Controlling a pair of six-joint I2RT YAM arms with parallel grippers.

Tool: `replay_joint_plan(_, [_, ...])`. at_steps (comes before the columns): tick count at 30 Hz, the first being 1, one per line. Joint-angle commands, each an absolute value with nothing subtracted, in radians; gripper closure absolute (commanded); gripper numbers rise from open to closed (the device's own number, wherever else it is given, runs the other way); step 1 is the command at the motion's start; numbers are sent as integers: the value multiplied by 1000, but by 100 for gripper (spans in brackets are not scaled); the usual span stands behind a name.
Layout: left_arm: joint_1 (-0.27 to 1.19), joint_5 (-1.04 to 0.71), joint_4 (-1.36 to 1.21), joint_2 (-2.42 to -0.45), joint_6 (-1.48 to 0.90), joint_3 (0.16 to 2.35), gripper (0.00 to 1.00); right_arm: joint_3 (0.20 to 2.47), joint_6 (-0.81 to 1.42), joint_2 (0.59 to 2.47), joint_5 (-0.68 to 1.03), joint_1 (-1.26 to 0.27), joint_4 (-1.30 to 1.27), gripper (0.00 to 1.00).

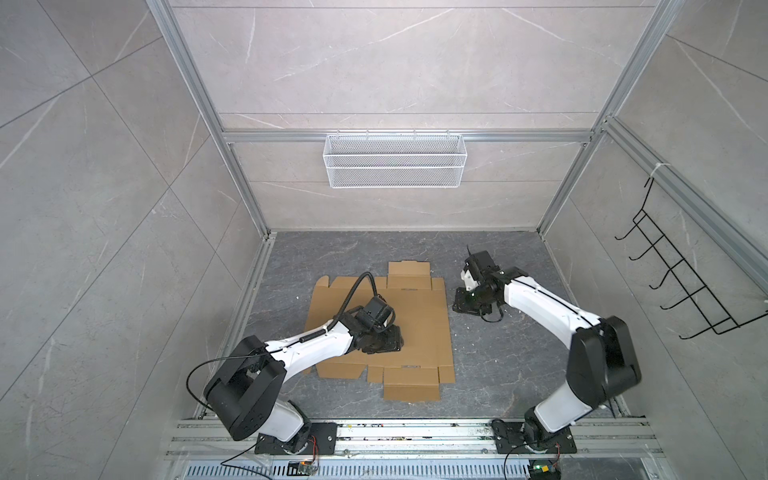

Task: Fold the paper box

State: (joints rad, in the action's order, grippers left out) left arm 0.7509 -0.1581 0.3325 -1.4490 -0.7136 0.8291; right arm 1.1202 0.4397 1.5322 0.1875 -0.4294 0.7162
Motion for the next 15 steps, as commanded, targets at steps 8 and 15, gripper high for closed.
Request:
replay_joint_plan(8, [655, -213, 278, -1376, -651, 759, 42, 807, 786, 1432, 380, -763, 473, 70])
replay_joint_plan(15, [654, -184, 202, -1374, -678, 644, 44, 755, 787, 1513, 372, -771, 395, 73])
